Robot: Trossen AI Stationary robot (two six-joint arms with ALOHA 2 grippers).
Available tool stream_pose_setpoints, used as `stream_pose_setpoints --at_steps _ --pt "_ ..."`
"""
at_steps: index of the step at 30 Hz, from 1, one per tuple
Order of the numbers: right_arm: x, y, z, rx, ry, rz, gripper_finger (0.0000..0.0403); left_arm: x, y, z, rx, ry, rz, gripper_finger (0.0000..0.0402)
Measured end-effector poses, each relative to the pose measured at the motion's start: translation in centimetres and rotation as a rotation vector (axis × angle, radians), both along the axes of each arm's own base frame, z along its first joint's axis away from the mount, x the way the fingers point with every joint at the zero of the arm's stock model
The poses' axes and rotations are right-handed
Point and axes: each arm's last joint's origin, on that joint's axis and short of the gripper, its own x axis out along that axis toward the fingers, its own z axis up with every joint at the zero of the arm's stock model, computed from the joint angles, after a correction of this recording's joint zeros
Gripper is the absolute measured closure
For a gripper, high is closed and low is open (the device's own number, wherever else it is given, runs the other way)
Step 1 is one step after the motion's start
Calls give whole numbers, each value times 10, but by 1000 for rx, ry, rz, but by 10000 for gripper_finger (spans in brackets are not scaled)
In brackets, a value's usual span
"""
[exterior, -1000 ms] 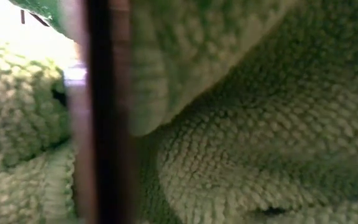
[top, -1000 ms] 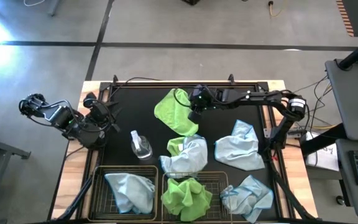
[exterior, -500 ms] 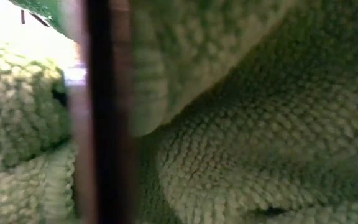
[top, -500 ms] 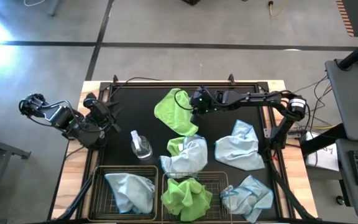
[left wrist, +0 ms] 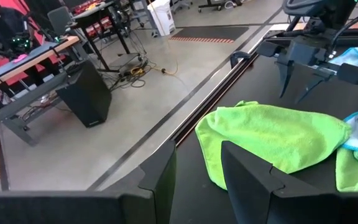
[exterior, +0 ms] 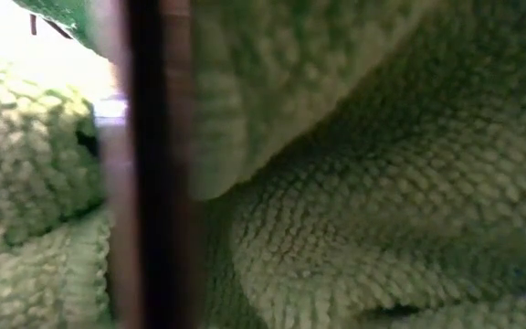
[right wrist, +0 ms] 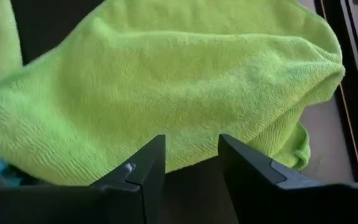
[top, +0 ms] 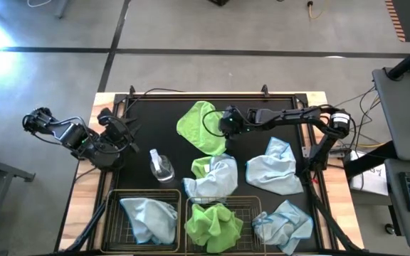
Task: Sort microfiber towel by color & place in baskets
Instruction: Put the green microfiber cloth into the right wire basket
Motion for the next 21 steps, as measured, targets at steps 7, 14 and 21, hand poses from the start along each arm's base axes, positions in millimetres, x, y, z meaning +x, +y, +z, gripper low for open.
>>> stream_pose_setpoints --at_steps 7,14,21 --pt "3 -2 6 329 -151 -453 263 0 0 0 -10 -14 3 288" --pt "5 -2 7 431 -224 -583 259 1 0 1 -15 -23 3 288" --pt "15 -6 -6 420 -261 -578 262 1 -1 1 -19 -28 4 288"
